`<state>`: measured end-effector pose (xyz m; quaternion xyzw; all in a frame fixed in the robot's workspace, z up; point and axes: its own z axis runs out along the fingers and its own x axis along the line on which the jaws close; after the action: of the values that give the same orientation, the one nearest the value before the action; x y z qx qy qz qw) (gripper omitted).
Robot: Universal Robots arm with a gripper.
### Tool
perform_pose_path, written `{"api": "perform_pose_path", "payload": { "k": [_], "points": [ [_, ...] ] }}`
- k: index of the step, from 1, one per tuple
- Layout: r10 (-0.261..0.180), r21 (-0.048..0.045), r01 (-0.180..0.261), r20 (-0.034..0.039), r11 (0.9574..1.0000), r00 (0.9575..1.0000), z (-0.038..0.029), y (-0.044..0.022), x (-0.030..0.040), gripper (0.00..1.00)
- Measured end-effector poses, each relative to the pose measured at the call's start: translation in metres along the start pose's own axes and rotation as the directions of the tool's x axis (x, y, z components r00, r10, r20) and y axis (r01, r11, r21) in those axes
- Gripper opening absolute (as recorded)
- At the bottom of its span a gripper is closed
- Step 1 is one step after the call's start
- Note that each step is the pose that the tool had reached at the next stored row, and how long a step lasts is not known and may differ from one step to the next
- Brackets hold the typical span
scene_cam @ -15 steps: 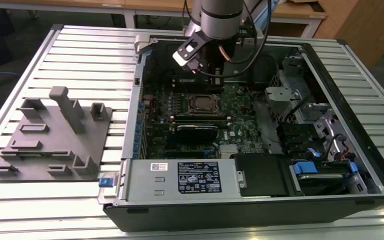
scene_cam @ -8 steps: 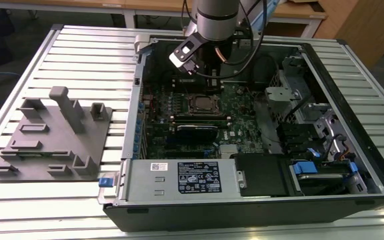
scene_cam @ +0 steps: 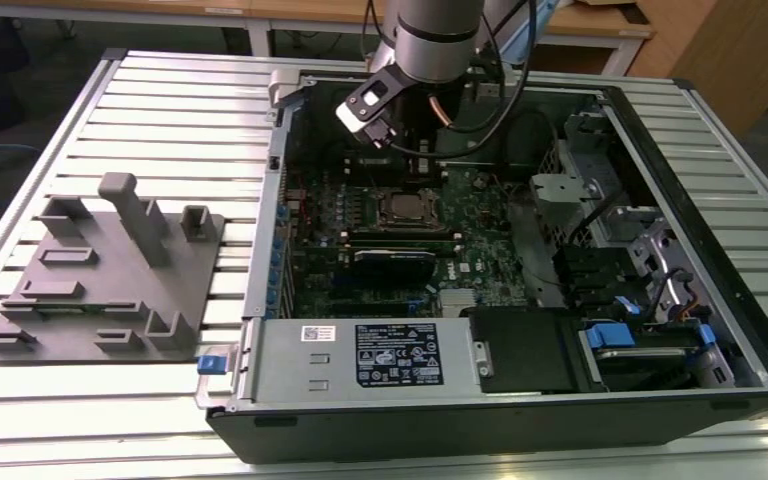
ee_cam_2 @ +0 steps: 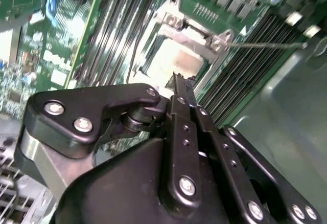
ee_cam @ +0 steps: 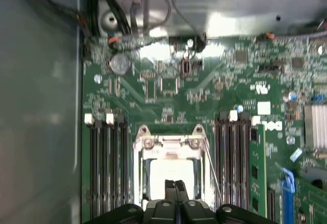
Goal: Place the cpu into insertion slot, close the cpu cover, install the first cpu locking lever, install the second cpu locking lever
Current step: 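Close the cpu cover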
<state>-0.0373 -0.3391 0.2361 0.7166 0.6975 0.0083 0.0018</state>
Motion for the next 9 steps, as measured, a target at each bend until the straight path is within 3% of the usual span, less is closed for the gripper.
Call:
{"api": "perform_pose_path", "payload": {
  "k": [9],
  "points": [
    [0.000, 0.0029, 0.000, 0.0023, 1.0000, 1.0000, 0.0039, 0.0000, 0.0000, 0.10]
  ]
}}
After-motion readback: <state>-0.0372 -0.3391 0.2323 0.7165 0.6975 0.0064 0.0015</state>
